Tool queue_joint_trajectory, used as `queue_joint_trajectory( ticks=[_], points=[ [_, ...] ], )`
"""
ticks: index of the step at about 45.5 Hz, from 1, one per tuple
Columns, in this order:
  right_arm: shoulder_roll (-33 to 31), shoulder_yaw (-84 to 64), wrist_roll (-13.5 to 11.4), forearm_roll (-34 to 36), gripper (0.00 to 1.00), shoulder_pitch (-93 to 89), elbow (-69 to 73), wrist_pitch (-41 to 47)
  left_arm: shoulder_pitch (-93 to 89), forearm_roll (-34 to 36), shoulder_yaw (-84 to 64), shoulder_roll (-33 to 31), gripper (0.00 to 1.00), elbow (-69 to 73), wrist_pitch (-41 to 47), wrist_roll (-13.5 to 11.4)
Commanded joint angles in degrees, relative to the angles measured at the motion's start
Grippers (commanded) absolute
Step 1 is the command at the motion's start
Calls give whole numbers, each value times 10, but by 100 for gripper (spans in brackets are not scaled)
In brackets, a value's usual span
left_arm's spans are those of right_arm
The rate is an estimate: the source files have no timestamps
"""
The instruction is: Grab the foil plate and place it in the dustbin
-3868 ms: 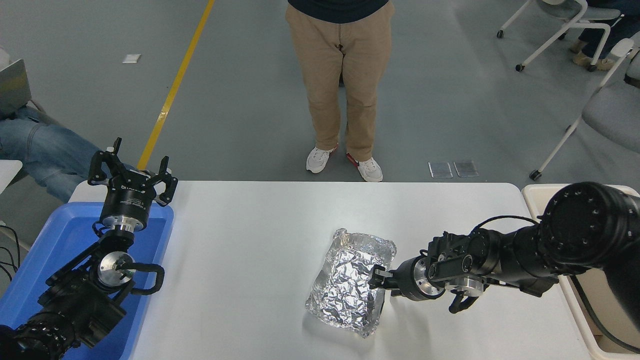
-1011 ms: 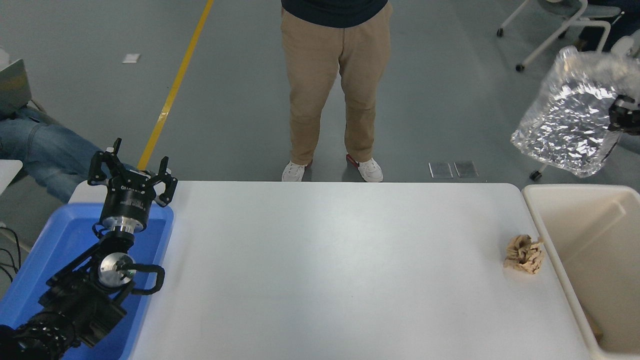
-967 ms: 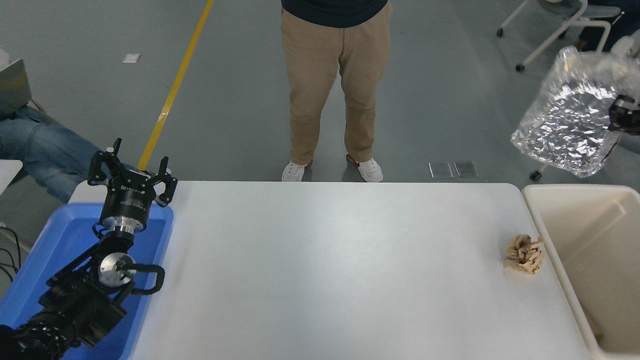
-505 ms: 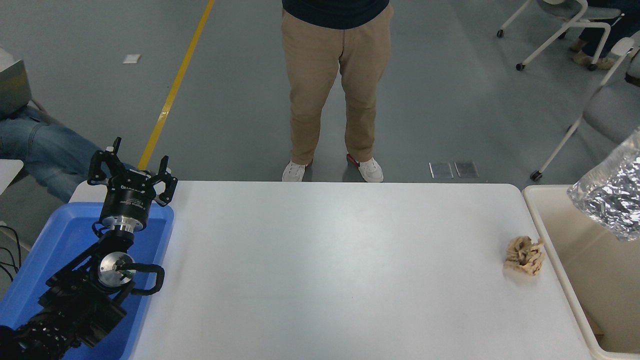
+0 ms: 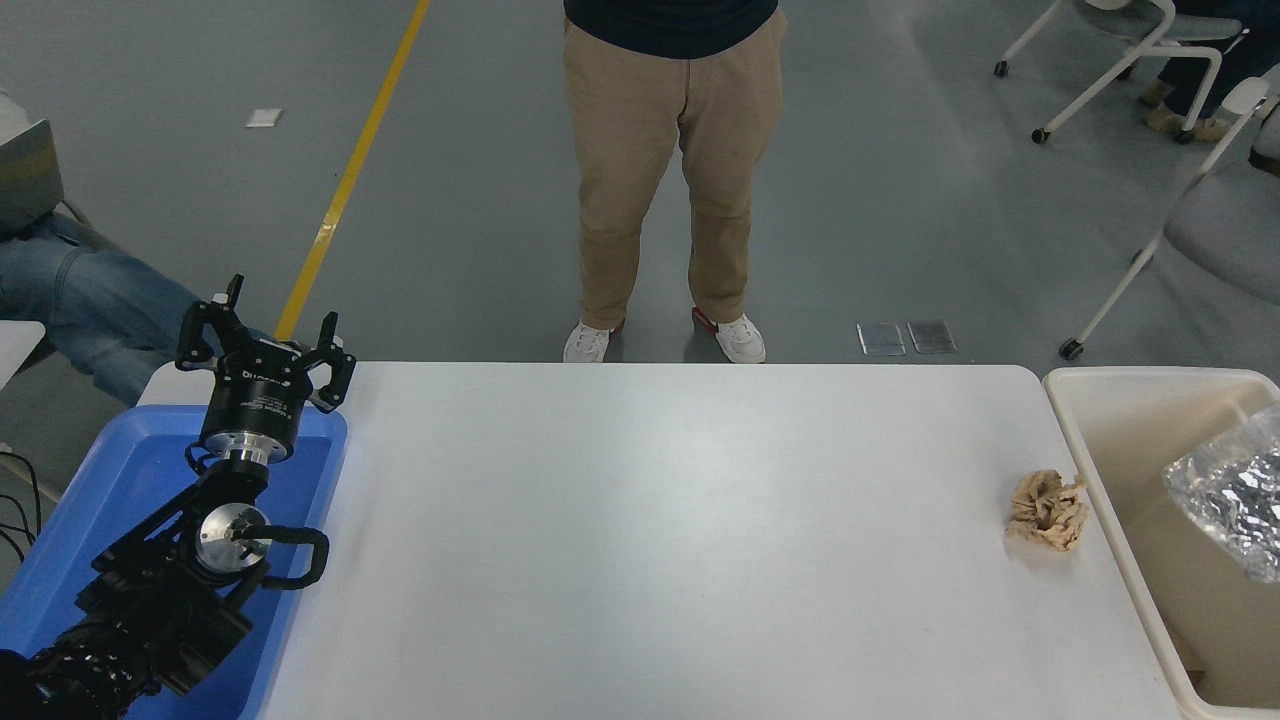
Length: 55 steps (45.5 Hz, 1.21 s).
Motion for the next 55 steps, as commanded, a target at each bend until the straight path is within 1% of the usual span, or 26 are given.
queue_joint_trajectory(
  ticks=[1, 3, 5, 8, 12, 17, 25, 33, 39, 44, 55],
  points=[
    [9, 23, 0, 6, 52, -29, -8, -16, 0, 0, 0, 0, 99, 0, 0, 0],
    [9, 30, 0, 5, 60, -30, -8, -16, 0, 0, 0, 0, 99, 1, 0, 0],
    [9, 34, 0, 5, 66, -30, -8, -16, 0, 0, 0, 0, 99, 0, 0, 0],
    [9, 38, 0, 5, 79, -30, -8, -16, 0, 0, 0, 0, 99, 0, 0, 0],
    [10, 38, 0, 5, 86, -30, -7, -16, 0, 0, 0, 0, 99, 0, 0, 0],
    [10, 38, 0, 4, 98, -24, -6, -15, 0, 0, 0, 0, 99, 0, 0, 0],
    [7, 33, 0, -14, 100, 20, -4, -8, 0, 0, 0, 0, 99, 0, 0, 1],
    [8, 33, 0, -81, 100, 82, 0, -6, 0, 0, 0, 0, 99, 0, 0, 1],
    [14, 33, 0, -107, 100, 145, 5, -2, 0, 0, 0, 0, 99, 0, 0, 0],
    [27, 32, 0, -123, 100, 203, 5, 32, 0, 0, 0, 0, 99, 0, 0, 0],
    [78, 6, 0, -188, 100, 309, 10, 134, 0, 1, 0, 0, 99, 0, 0, 0]
  ],
)
